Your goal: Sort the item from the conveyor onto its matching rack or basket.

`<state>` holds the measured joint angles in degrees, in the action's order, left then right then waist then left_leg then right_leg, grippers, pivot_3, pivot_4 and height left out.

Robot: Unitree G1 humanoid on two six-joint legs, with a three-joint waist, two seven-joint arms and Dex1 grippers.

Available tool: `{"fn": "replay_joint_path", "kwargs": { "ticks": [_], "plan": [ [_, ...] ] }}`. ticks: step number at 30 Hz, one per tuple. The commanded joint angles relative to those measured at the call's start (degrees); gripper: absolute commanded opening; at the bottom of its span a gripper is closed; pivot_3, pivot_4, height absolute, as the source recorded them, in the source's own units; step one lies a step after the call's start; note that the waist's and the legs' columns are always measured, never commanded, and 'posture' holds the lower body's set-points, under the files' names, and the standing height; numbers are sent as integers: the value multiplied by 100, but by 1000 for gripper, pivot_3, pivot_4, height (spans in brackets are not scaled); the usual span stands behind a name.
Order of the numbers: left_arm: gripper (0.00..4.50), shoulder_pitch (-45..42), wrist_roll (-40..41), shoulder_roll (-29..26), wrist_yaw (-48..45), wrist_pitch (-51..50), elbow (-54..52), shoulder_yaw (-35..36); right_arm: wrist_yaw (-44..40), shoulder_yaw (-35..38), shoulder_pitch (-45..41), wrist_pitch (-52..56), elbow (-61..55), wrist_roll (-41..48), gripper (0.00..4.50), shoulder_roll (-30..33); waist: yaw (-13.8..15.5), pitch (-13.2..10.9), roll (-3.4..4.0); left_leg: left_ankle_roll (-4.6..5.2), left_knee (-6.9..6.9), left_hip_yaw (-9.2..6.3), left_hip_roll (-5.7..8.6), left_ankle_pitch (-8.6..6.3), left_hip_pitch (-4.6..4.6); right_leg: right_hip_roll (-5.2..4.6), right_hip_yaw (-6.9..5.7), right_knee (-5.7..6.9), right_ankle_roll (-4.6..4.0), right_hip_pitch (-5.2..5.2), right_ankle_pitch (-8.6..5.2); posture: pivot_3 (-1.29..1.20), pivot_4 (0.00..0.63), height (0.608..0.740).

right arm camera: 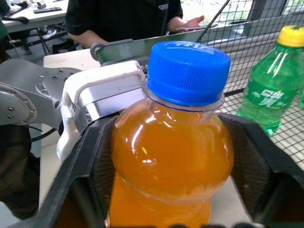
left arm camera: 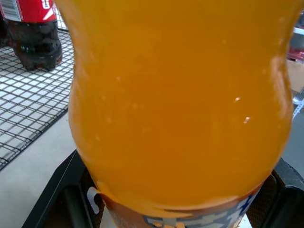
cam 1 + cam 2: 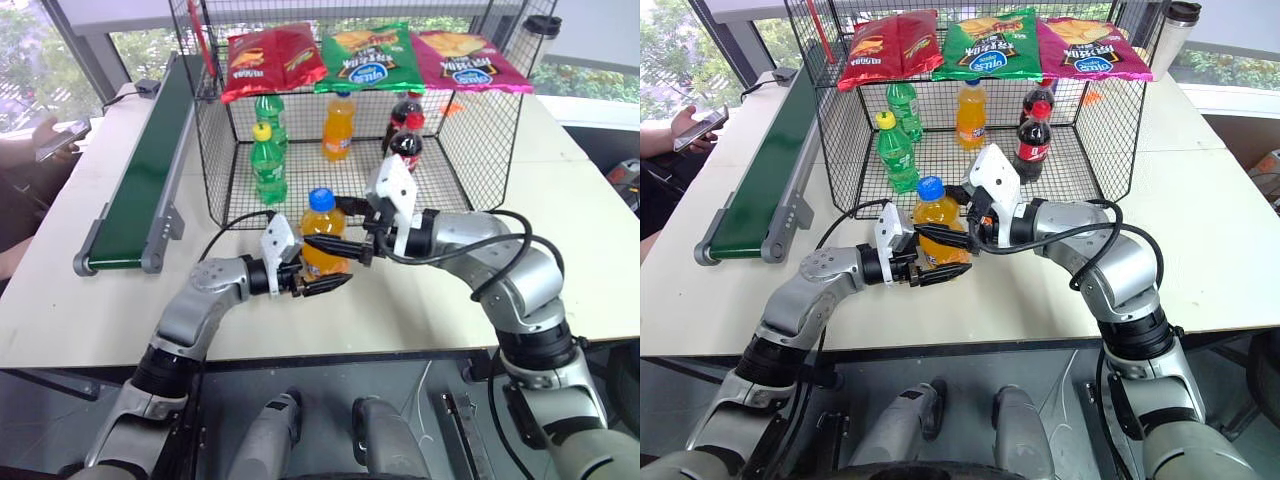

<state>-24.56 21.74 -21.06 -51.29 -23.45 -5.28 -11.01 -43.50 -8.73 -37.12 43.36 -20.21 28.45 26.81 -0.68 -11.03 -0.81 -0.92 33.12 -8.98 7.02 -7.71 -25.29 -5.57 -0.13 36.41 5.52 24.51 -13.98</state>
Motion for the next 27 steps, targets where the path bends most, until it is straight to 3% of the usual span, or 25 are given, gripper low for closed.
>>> {"fn": "replay_joint_path", "kwargs": {
  "ticks": [1,6,9,10,21,27],
  "plan": [
    [3008,-256,126,98,82,-16,-179,160,38,59,-73,-48,-135,13,2625,-7,0,0,0,0,0,0,0,0,0,0,0,0,0,0,0,0,150,739],
    [3008,-292,92,123,157,-31,-154,214,62,58,-70,-25,-147,1,2625,7,0,0,0,0,1,0,0,0,0,1,0,0,1,0,1,0,150,739],
    [4436,-329,176,113,80,-100,-120,242,63,60,-59,-17,-166,4,2625,22,0,0,0,0,1,0,0,0,0,1,0,1,2,0,2,0,150,739],
    [4500,-329,204,91,32,-147,-130,237,64,60,-58,-11,-171,9,2625,27,0,0,0,0,2,-1,0,1,0,1,0,1,1,0,3,0,150,739],
    [4500,-90,159,-334,140,-315,-349,372,187,76,-72,-52,-137,-81,2625,14,-13,0,0,0,4,1,0,1,1,2,1,2,5,-1,6,0,150,739],
    [4500,451,359,-888,364,-601,-779,1029,641,151,-272,-294,329,-485,2625,-176,-19,0,1,0,2,0,-2,1,2,3,2,3,2,2,6,0,150,739]
  ]
}}
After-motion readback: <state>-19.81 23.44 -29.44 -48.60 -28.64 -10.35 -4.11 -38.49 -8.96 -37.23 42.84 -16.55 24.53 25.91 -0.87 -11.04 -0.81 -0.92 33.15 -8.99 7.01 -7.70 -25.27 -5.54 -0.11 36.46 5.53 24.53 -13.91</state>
